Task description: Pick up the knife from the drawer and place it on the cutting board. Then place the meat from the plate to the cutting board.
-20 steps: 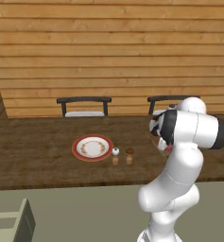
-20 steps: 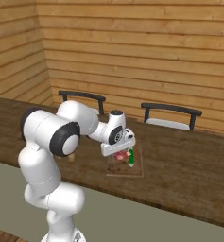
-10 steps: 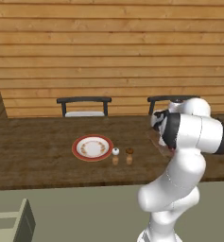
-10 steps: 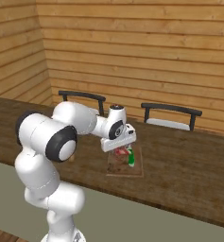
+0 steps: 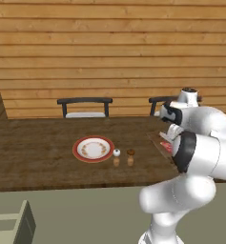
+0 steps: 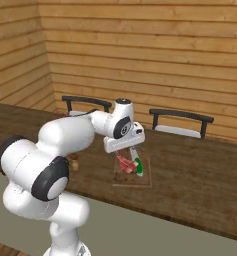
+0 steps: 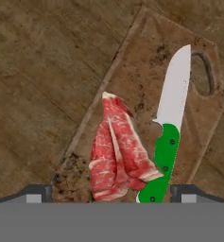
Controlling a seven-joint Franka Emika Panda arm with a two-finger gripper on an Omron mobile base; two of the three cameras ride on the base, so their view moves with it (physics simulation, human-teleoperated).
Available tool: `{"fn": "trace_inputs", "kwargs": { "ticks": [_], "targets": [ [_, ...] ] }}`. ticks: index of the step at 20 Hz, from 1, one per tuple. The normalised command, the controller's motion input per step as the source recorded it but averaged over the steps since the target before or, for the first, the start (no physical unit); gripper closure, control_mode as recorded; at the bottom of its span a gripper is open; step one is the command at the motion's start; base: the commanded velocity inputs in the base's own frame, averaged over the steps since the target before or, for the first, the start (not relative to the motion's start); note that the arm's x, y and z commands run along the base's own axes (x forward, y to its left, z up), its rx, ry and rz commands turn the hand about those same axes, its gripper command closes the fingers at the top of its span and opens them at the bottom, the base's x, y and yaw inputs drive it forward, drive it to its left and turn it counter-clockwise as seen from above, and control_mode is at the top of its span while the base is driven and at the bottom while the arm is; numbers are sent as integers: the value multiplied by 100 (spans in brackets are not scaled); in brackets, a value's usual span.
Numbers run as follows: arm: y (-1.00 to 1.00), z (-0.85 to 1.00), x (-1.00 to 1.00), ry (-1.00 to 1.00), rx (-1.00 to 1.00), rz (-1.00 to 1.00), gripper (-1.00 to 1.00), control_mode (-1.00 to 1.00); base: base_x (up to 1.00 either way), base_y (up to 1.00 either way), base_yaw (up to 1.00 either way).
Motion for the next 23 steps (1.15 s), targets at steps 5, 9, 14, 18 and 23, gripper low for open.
{"fn": "trace_inputs", "kwargs": {
  "ticks": [5, 9, 14, 18, 23],
  "targets": [
    [9, 78, -59, -9, 2, -11, -100, -100, 0, 0, 0],
    [60, 78, -77, -2, 0, -17, -100, -100, 0, 0, 0],
    [100, 88, -75, 0, -4, -14, -100, -100, 0, 0, 0],
    [73, 22, -82, -3, -1, 0, -100, -100, 0, 0, 0],
    [38, 23, -47, -1, 1, 7, -100, -100, 0, 0, 0]
  ]
}}
